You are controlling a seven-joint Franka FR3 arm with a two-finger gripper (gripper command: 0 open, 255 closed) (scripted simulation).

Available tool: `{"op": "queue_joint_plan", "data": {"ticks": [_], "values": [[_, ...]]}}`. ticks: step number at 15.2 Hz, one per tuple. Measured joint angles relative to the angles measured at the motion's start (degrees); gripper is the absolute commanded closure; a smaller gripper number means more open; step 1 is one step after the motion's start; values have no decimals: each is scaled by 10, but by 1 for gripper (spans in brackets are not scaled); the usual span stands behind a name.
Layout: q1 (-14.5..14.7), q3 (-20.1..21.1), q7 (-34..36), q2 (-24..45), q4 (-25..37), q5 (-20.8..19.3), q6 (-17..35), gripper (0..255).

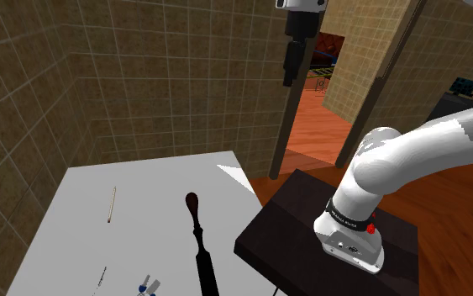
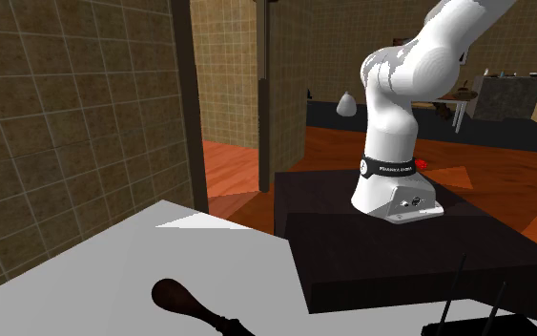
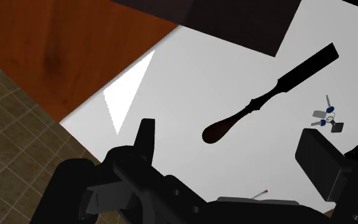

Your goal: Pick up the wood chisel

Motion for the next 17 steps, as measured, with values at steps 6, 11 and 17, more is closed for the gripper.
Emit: {"op": "queue_joint_plan", "data": {"ticks": [6, 11, 17], "values": [[1, 25, 37, -4, -73, 26, 69, 0], [7, 63, 83, 3, -154, 63, 161, 0], [17, 113, 136, 51, -224, 110, 283, 0]]}}
